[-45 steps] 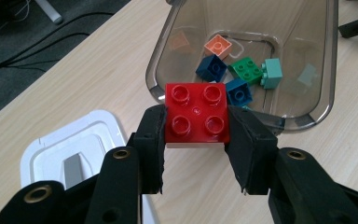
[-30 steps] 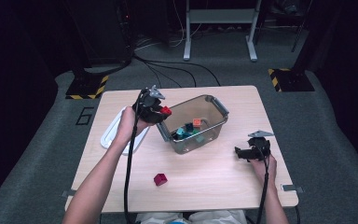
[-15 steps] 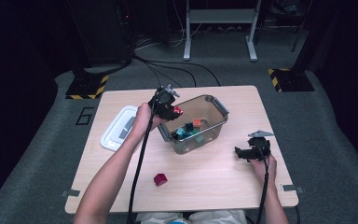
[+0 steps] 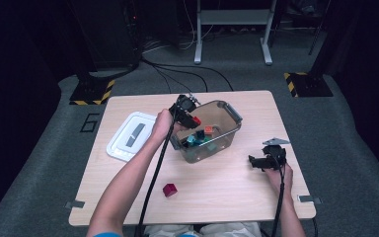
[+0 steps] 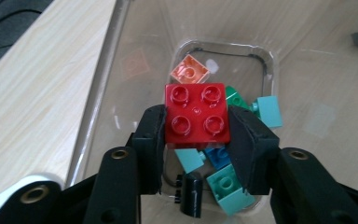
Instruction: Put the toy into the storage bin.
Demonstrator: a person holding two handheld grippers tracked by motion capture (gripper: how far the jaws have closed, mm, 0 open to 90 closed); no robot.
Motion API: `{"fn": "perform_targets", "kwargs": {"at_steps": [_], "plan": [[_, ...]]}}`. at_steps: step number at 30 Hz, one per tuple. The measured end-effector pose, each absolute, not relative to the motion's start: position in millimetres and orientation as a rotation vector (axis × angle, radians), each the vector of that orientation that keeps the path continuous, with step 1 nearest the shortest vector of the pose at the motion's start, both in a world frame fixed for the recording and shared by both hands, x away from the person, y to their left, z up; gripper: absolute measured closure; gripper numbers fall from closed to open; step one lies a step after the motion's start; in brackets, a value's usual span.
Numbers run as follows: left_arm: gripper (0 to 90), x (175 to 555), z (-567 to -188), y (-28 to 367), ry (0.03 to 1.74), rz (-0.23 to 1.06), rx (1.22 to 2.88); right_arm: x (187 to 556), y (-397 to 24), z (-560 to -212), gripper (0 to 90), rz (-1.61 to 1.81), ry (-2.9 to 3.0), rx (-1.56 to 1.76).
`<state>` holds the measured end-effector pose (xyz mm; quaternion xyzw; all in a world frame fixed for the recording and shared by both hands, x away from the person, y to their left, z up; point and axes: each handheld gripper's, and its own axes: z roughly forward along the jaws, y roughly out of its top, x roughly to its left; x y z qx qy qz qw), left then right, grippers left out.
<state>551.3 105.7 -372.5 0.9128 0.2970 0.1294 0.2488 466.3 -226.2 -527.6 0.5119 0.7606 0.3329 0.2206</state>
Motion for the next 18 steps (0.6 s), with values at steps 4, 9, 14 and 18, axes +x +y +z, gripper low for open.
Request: {"fn": "perform_targets", "kwargs": {"at_steps": [4,9,14,18], "plan": [[40.0,550.1,-371.9,107.1,0.822,0.346,2.474,466.3,-226.2,-527.6,6.9,0.921,2.103,1.415],[26.3,543.8,-363.7,116.6,0.830,0.364,2.444,466.3,-226.3,-527.6,6.9,0.920,2.103,1.415],[19.7,530.0,-354.3,130.5,0.819,0.388,2.421,466.3,-226.2,-527.6,6.9,0.921,2.103,1.415],[17.6,517.8,-348.8,144.8,0.814,0.412,2.405,466.4,-226.2,-527.7,6.9,0.922,2.104,1.415]]}}
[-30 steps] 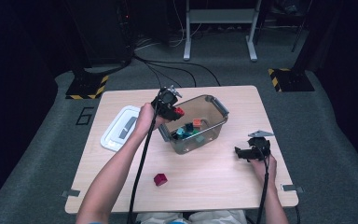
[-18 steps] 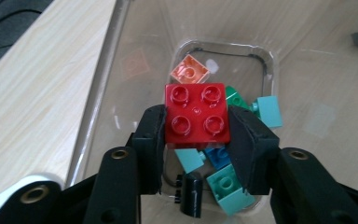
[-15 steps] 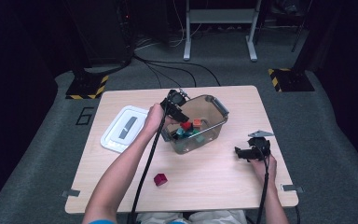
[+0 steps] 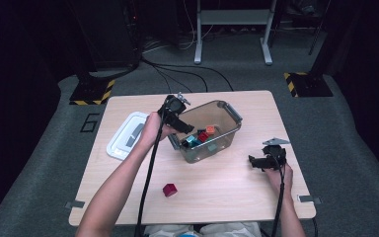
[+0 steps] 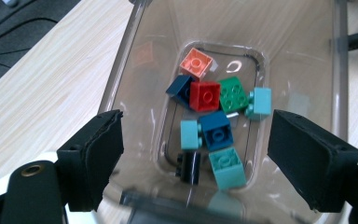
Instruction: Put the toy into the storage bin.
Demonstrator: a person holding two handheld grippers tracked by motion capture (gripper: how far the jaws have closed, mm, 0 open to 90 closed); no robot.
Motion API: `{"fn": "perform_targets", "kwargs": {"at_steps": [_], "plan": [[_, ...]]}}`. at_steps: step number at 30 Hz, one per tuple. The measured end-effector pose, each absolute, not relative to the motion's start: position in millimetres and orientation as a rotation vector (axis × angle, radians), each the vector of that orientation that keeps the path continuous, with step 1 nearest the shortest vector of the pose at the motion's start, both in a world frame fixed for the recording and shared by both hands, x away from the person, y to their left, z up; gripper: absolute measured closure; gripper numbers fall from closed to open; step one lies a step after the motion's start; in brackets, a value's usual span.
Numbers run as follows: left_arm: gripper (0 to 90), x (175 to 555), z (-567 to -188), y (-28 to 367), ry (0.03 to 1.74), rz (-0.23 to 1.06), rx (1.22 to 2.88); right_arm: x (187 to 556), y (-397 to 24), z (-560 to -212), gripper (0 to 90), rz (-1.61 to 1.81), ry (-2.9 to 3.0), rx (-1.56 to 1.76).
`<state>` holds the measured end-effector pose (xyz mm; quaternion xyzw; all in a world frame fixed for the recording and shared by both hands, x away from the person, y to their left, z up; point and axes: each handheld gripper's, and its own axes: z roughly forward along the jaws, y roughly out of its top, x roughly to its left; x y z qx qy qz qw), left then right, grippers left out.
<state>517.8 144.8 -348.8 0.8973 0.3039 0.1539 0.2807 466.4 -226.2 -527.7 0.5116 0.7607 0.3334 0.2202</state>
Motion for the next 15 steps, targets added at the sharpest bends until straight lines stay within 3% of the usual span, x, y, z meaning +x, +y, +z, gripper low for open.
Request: {"fn": "perform_targets", "kwargs": {"at_steps": [15], "plan": [[15.1,470.5,-352.5,198.4,0.844,0.444,2.340,466.3,-226.2,-527.7,6.9,0.921,2.103,1.415]]}}
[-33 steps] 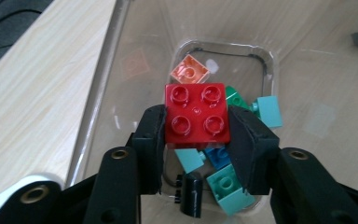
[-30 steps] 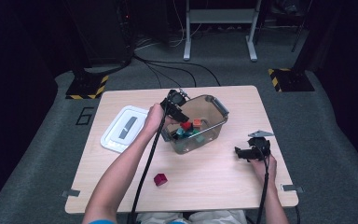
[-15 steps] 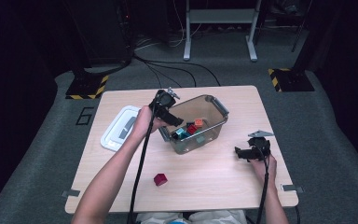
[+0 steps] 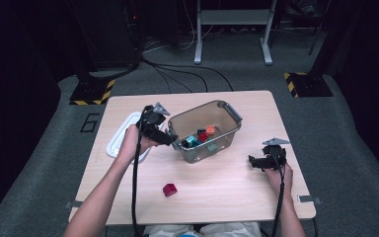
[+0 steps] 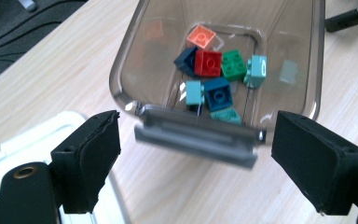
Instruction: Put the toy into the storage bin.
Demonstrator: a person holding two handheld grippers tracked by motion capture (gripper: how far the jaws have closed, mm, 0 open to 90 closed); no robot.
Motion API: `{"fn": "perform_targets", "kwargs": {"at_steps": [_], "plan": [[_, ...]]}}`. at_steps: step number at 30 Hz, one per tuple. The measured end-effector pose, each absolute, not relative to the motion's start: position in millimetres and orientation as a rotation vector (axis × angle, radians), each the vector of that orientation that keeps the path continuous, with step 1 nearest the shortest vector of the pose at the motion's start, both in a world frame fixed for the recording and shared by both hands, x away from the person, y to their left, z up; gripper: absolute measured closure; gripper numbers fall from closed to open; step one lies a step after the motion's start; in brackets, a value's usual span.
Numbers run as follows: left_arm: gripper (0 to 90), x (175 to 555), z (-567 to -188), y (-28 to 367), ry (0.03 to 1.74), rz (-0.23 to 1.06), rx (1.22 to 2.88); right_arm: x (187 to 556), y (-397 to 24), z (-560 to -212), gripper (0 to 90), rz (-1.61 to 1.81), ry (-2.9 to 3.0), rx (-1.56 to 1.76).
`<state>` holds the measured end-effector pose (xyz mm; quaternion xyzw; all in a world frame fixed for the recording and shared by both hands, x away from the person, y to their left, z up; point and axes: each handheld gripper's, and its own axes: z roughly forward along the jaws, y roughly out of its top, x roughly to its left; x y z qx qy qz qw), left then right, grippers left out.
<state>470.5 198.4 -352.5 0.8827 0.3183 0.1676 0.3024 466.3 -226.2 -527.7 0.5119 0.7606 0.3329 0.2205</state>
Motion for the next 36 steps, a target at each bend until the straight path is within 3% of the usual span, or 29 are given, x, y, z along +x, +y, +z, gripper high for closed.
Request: {"fn": "perform_targets", "kwargs": {"at_steps": [14,20,36], "plan": [[10.7,433.1,-401.8,221.0,0.870,0.411,2.365,466.3,-226.1,-527.7,6.9,0.920,2.102,1.416],[10.3,420.6,-430.5,226.5,0.852,0.331,2.357,466.3,-226.2,-527.7,6.9,0.920,2.103,1.415],[12.3,388.0,-479.9,214.2,0.774,0.211,2.406,466.4,-226.2,-527.7,6.9,0.919,2.103,1.415]]}}
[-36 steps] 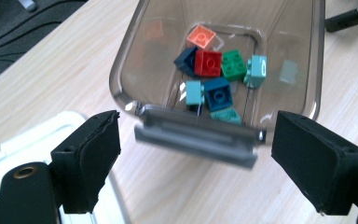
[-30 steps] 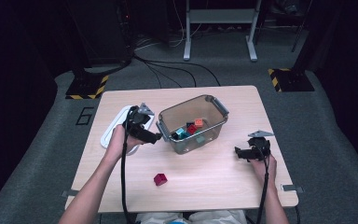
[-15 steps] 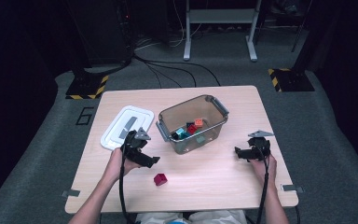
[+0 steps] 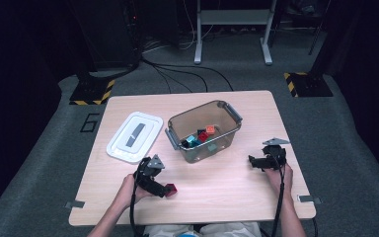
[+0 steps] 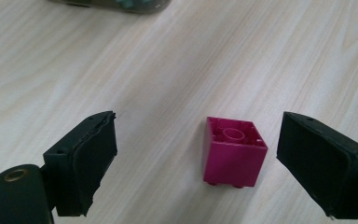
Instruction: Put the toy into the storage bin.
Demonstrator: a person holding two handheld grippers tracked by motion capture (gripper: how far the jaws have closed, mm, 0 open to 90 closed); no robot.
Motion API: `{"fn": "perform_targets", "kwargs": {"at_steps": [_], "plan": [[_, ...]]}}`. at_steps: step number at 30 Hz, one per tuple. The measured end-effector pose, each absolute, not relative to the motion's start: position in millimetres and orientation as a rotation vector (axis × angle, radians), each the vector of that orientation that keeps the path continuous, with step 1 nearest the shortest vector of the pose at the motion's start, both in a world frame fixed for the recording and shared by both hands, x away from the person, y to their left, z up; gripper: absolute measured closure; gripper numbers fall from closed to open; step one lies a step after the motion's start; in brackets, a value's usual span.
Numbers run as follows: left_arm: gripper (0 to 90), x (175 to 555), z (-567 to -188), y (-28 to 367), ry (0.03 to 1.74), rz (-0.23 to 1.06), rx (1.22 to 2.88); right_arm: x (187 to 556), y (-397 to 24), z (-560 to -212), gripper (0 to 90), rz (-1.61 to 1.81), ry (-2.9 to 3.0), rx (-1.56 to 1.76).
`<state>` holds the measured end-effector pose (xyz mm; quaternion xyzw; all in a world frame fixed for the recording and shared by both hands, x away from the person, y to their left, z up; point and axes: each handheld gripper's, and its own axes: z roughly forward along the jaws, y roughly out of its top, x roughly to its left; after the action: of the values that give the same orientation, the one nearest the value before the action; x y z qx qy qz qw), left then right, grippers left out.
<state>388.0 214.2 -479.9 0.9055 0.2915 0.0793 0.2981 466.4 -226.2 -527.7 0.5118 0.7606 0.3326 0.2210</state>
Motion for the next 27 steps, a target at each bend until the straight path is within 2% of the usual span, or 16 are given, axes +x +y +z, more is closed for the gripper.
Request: {"fn": "perform_targets", "kwargs": {"at_steps": [9,13,15,23,27], "plan": [[12.3,382.0,-495.3,204.5,0.757,0.194,2.443,466.4,-226.1,-527.7,6.8,0.919,2.102,1.415],[17.3,378.4,-499.5,201.5,0.753,0.218,2.434,466.4,-226.2,-527.7,6.8,0.920,2.103,1.415],[29.8,377.4,-500.6,200.6,0.744,0.214,2.444,466.4,-226.2,-527.7,6.8,0.920,2.103,1.415],[56.5,372.7,-504.5,199.6,0.727,0.251,2.436,466.4,-226.1,-527.7,6.8,0.919,2.102,1.415],[58.8,375.3,-502.7,201.8,0.745,0.259,2.426,466.4,-226.1,-527.7,6.9,0.919,2.102,1.415]]}}
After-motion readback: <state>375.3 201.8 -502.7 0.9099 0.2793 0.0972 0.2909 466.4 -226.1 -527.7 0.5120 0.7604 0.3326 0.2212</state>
